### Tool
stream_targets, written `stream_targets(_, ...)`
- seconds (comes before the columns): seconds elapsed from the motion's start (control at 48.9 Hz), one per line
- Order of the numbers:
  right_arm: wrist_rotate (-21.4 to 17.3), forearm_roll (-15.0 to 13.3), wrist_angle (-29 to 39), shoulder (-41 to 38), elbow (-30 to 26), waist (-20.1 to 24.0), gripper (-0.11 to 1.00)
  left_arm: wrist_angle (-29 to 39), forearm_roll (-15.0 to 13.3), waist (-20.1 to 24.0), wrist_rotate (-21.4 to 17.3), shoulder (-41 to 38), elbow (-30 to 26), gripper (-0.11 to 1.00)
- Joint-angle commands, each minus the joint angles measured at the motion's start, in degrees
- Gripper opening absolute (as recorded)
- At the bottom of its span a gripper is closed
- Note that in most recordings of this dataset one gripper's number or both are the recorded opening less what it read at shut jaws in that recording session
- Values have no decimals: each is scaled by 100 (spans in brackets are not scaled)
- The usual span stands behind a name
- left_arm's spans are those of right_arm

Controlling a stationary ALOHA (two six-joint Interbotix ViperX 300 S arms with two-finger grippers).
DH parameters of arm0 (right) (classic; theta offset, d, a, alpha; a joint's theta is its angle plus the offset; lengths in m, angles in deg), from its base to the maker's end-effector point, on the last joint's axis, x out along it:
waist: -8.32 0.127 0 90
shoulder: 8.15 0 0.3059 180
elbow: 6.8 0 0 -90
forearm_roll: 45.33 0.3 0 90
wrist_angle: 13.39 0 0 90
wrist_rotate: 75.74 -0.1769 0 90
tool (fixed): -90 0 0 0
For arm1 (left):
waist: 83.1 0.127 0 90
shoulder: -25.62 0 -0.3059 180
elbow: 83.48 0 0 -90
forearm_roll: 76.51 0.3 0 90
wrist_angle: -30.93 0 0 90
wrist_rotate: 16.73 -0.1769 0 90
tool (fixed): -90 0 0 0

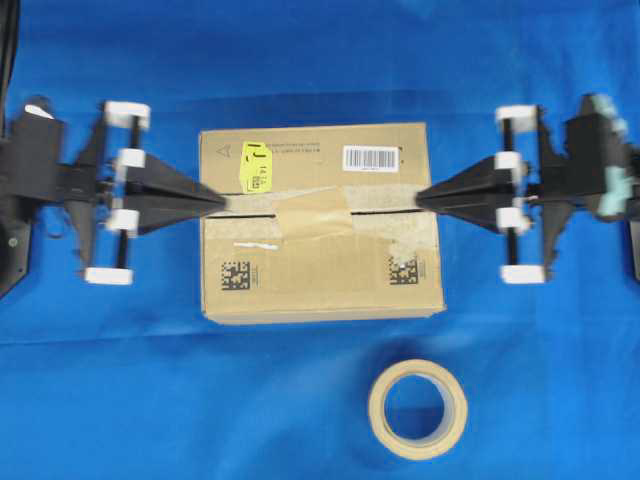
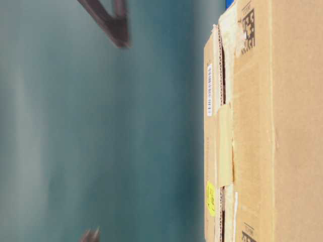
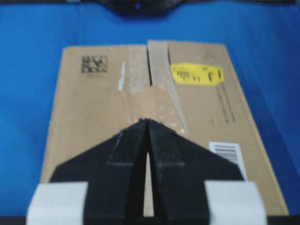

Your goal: Apply tape along the seams of the closed cardboard box to seal it securely.

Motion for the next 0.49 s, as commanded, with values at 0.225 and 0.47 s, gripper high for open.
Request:
stream_targets(0.225,35,-53,1283,1626,343,9,1,1063,9,18,193,1573,413,0)
stream_targets(0.47,35,-70,2101,2443,729,9,1,1503,9,18,229,2487,1055,0)
